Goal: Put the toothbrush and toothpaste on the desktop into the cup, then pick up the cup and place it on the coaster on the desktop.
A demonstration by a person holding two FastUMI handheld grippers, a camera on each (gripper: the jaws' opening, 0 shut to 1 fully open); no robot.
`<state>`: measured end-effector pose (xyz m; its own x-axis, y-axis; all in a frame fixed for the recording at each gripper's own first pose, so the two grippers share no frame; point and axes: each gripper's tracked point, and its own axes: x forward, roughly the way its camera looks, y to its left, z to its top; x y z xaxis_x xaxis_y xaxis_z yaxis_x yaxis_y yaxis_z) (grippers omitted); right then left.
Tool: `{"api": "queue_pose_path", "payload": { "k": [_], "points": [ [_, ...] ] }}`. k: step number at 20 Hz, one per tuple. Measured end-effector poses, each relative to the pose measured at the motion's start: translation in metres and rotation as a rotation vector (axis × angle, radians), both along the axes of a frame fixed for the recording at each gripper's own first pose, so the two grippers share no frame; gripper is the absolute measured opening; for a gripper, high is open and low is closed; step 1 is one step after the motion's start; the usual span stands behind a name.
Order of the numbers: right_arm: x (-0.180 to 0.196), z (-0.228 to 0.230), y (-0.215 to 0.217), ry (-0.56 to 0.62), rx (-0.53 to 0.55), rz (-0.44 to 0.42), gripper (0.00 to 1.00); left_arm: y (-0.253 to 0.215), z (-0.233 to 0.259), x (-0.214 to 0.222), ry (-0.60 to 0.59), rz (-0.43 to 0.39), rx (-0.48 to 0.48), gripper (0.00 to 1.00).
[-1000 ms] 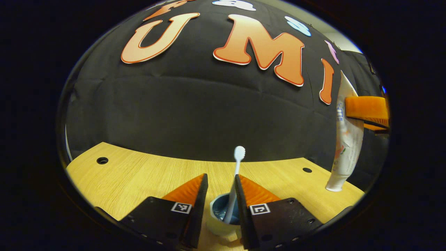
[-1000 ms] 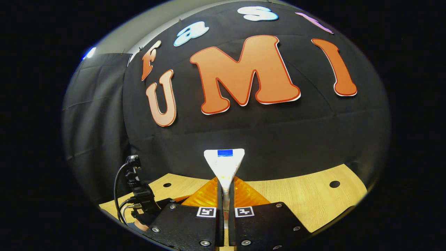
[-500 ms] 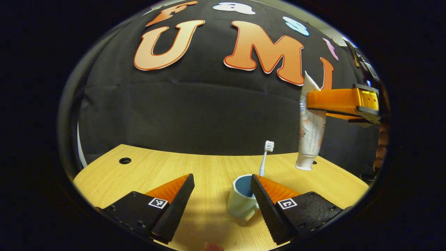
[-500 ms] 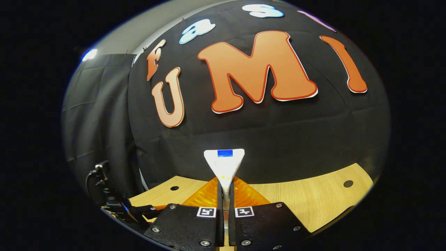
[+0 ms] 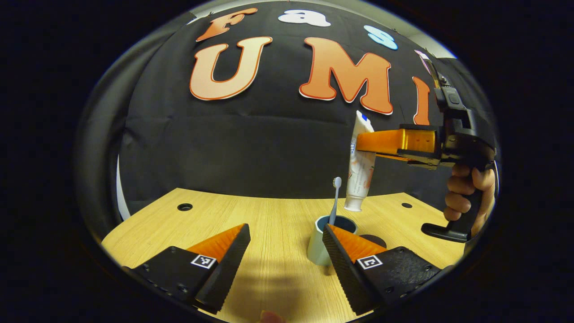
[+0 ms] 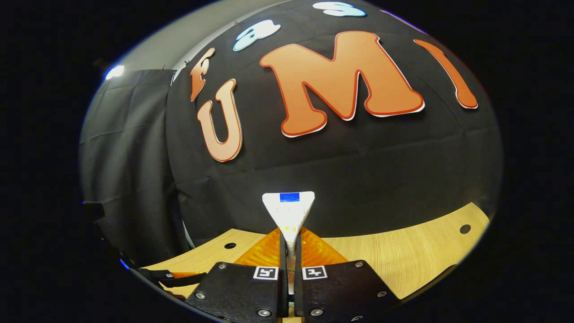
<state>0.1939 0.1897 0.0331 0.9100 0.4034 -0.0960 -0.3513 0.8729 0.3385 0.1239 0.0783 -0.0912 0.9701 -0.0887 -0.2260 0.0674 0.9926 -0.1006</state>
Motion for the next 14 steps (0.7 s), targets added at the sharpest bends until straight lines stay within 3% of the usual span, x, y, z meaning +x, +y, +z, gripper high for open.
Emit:
{"api": "queue_pose_path", "payload": {
  "k": [6, 14],
  "points": [
    [0.008, -0.032, 0.019, 0.044, -0.04, 0.011, 0.05, 0.017, -0.001, -0.012, 0.003, 0.035, -0.002, 0.98],
    [0.003, -0.068, 0.012, 0.045, -0.096, -0.049, 0.05, 0.015, -0.013, -0.021, 0.024, 0.046, 0.004, 0.98]
  ]
}}
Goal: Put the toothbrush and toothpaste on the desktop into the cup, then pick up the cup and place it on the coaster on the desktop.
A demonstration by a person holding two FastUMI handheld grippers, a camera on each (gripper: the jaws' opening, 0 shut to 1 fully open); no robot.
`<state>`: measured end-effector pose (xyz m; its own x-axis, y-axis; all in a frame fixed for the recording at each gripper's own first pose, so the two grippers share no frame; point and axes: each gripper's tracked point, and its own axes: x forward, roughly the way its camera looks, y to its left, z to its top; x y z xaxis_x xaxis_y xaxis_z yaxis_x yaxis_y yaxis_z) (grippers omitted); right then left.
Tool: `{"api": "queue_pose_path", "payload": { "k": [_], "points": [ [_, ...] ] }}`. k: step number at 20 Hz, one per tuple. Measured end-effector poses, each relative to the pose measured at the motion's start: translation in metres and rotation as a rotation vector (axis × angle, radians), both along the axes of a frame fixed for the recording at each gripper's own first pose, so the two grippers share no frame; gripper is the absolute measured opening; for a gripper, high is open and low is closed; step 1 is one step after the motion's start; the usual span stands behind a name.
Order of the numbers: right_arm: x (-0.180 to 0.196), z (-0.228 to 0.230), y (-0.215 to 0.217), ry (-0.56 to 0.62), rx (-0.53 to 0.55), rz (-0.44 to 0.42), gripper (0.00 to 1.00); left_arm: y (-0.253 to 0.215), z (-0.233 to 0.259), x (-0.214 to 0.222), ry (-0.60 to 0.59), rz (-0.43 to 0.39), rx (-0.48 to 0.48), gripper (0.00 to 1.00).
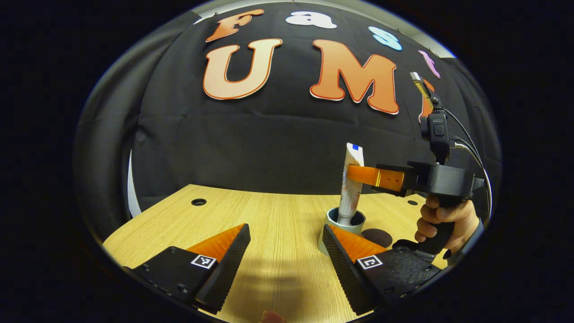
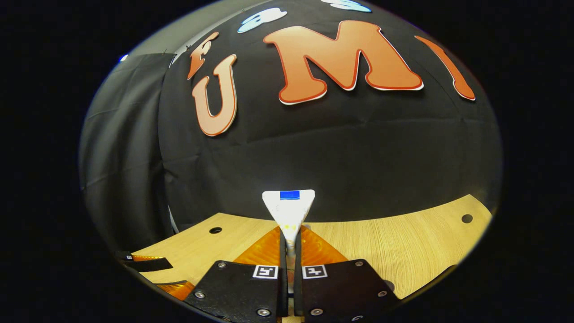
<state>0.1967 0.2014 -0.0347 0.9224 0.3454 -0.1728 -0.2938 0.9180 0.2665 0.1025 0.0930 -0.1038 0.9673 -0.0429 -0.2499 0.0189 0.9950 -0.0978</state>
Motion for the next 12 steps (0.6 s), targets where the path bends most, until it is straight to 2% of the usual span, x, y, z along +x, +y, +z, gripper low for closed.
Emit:
{"api": "queue_pose_path", "payload": {
  "k": [4, 8, 10, 12],
  "points": [
    [-0.008, -0.019, -0.004, 0.025, -0.045, -0.019, 0.06, -0.002, -0.008, -0.003, 0.016, 0.008, -0.004, 0.98],
    [-0.02, -0.04, -0.009, 0.099, -0.1, -0.008, 0.11, -0.008, -0.009, -0.007, 0.023, 0.001, -0.014, 0.98],
    [-0.029, -0.046, -0.011, 0.144, -0.115, 0.022, 0.15, -0.014, -0.005, -0.009, 0.022, -0.006, -0.017, 0.98],
    [-0.037, -0.046, -0.02, 0.167, -0.118, 0.021, 0.25, -0.017, 0.0, -0.007, 0.02, -0.017, -0.015, 0.98]
  ]
}}
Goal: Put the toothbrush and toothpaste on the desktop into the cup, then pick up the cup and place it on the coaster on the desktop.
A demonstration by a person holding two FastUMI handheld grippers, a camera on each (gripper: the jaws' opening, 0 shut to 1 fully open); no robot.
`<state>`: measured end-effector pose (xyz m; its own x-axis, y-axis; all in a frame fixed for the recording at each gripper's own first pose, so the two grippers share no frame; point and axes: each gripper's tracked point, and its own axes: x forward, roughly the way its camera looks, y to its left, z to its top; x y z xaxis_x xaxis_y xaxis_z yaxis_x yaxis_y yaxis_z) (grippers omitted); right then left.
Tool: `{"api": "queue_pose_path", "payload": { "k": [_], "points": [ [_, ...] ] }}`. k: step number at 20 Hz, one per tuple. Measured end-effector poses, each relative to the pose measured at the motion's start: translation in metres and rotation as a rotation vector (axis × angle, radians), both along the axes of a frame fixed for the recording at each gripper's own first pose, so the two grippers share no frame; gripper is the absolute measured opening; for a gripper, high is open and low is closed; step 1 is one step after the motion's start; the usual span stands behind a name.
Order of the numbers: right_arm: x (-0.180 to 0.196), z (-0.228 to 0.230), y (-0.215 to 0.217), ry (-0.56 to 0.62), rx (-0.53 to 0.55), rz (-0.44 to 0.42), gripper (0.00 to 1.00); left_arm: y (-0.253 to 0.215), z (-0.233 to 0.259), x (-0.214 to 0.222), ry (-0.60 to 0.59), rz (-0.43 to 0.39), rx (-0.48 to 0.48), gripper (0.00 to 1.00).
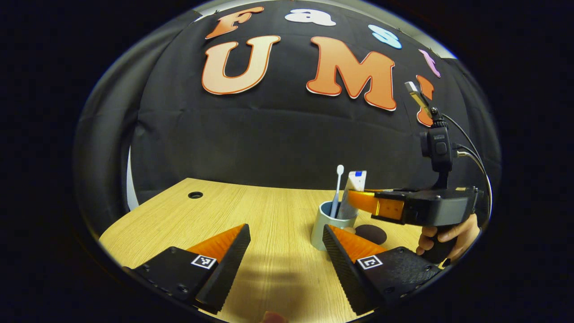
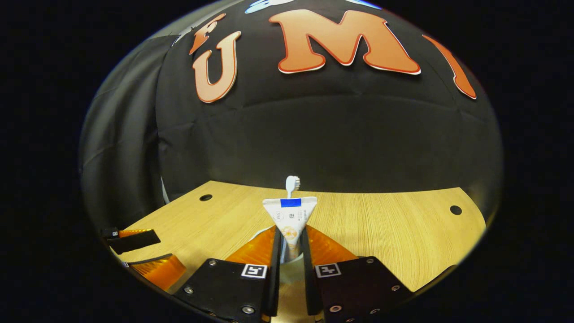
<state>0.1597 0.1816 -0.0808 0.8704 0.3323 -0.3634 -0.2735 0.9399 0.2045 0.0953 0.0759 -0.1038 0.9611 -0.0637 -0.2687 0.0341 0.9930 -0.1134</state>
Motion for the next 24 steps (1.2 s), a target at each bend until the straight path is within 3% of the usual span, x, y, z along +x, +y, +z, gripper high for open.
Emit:
{"api": "queue_pose_path", "payload": {
  "k": [1, 2, 6, 8, 11, 15, 24],
  "points": [
    [-0.003, 0.006, -0.006, -0.011, 0.008, -0.005, 0.3, -0.003, 0.001, 0.002, 0.003, -0.009, 0.007, 0.98],
    [-0.005, 0.013, -0.013, -0.026, 0.01, -0.015, 0.26, -0.01, 0.001, 0.003, 0.004, -0.016, 0.013, 0.98],
    [-0.018, 0.054, -0.048, -0.095, 0.019, -0.041, 0.35, -0.035, 0.01, 0.008, 0.015, -0.068, 0.024, 0.97],
    [-0.025, 0.078, -0.065, -0.145, 0.027, -0.058, 0.44, -0.047, 0.014, 0.012, 0.008, -0.084, 0.004, 0.98],
    [-0.038, 0.11, -0.092, -0.208, 0.035, -0.079, 0.65, -0.062, 0.017, 0.02, 0.021, -0.1, -0.008, 0.97],
    [-0.059, 0.138, -0.121, -0.267, 0.013, -0.086, 0.81, -0.078, 0.024, 0.033, 0.044, -0.143, 0.006, 0.98],
    [-0.106, 0.176, -0.176, -0.344, -0.041, -0.108, 0.92, -0.105, 0.022, 0.062, 0.261, -0.242, 0.014, 0.98]
  ]
}}
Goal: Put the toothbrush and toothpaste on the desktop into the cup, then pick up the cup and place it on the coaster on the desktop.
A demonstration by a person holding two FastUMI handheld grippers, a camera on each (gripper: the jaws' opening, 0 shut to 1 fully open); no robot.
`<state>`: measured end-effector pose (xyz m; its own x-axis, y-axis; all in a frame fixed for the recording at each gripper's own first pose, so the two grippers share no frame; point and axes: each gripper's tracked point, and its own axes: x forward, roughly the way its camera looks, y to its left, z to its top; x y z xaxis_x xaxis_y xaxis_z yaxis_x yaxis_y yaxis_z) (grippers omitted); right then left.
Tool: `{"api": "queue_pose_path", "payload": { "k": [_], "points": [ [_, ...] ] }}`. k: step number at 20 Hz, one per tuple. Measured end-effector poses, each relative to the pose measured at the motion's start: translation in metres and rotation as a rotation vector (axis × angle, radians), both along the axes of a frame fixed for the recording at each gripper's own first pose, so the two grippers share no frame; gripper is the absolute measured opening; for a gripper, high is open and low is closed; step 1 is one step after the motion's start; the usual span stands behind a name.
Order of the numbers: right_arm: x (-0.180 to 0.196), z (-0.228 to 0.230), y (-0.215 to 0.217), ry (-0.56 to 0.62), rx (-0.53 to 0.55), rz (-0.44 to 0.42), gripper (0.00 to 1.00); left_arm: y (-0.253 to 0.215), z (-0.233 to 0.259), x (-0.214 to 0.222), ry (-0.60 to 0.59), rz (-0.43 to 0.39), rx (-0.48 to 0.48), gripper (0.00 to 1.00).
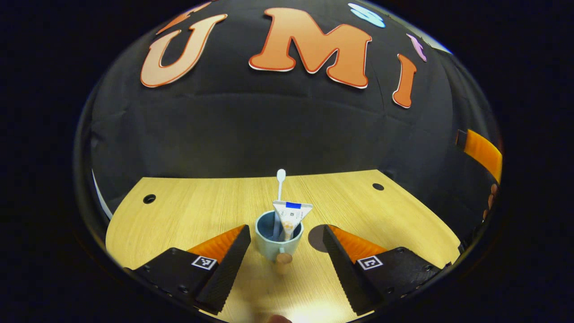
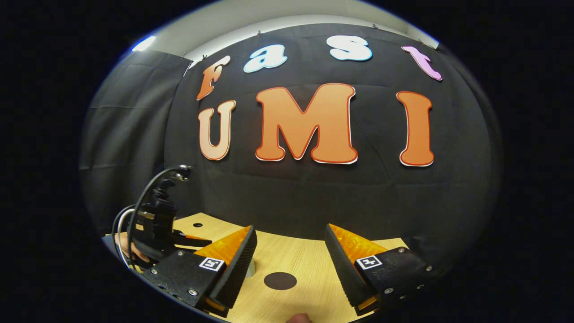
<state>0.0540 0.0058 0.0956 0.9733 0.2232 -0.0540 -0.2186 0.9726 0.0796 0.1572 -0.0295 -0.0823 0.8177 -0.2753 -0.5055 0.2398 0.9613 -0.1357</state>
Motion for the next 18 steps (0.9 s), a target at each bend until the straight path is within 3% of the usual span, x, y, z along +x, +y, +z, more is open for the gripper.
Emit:
{"api": "queue_pose_path", "payload": {
  "k": [5, 9, 12, 14, 16, 18],
  "points": [
    [-0.015, 0.002, -0.022, -0.016, -0.016, -0.018, 0.92, -0.003, -0.03, 0.003, 0.201, 0.003, 0.067, 0.98],
    [-0.029, 0.003, -0.028, -0.052, -0.01, -0.027, 0.93, -0.013, -0.054, 0.003, 0.308, -0.021, 0.117, 0.98],
    [-0.04, -0.009, -0.038, -0.058, 0.016, -0.037, 0.92, -0.008, -0.078, 0.007, 0.378, 0.006, 0.172, 0.97],
    [-0.043, -0.012, -0.04, -0.066, 0.043, -0.048, 0.93, -0.004, -0.091, 0.01, 0.41, 0.026, 0.181, 0.87],
    [-0.046, -0.018, -0.04, -0.068, 0.058, -0.051, 0.93, -0.003, -0.099, 0.005, 0.457, 0.046, 0.177, 0.84],
    [-0.049, -0.024, -0.041, -0.062, 0.068, -0.053, 0.93, -0.004, -0.106, 0.004, 0.473, 0.071, 0.164, 0.71]
  ]
}}
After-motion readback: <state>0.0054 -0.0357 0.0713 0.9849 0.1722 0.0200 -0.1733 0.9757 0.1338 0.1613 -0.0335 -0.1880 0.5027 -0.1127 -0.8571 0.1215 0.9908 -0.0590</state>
